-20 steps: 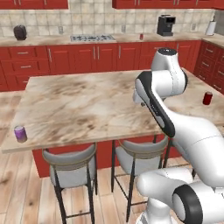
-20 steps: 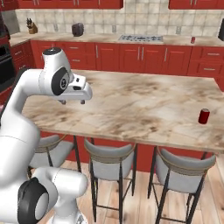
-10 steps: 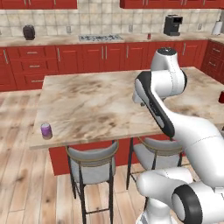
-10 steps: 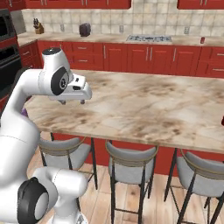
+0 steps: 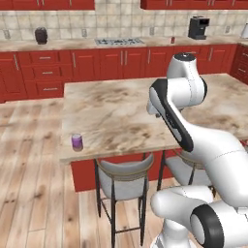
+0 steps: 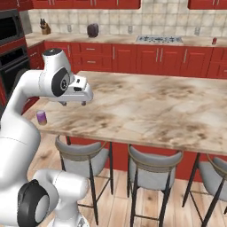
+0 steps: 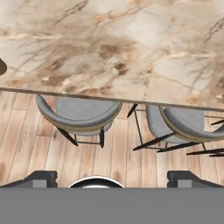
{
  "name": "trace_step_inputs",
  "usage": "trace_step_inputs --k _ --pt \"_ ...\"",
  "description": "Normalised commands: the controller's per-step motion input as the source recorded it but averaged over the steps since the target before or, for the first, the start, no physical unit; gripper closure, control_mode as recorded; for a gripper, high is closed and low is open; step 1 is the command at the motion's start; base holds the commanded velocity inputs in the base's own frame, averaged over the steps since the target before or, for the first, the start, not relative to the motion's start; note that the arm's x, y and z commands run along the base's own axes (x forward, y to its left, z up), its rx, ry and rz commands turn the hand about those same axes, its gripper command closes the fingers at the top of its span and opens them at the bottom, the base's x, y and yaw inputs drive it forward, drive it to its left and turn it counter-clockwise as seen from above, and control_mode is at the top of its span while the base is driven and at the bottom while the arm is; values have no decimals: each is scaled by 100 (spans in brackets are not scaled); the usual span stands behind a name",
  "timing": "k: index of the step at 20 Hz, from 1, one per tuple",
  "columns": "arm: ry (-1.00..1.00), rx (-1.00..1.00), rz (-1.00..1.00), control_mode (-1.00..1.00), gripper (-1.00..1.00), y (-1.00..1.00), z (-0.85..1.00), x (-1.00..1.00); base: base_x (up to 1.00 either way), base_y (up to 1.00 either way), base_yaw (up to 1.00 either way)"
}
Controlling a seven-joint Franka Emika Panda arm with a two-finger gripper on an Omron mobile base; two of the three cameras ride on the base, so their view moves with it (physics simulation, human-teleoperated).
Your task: Four empty soda cans are scattered around the kitchen. Gather all the cans and cluster them next to the stove for recycling.
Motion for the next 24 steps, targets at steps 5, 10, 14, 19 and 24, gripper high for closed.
trace_step_inputs --k 5,10,14,19,24 --pt "0 0 0 100 -100 0 0 0 0 54 0" --pt "0 0 0 100 -100 0 0 0 0 56 0" --pt "0 0 0 100 -100 0 0 0 0 54 0" --pt "0 0 0 100 -100 0 0 0 0 52 0" --pt "0 0 0 100 -100 0 0 0 0 47 0"
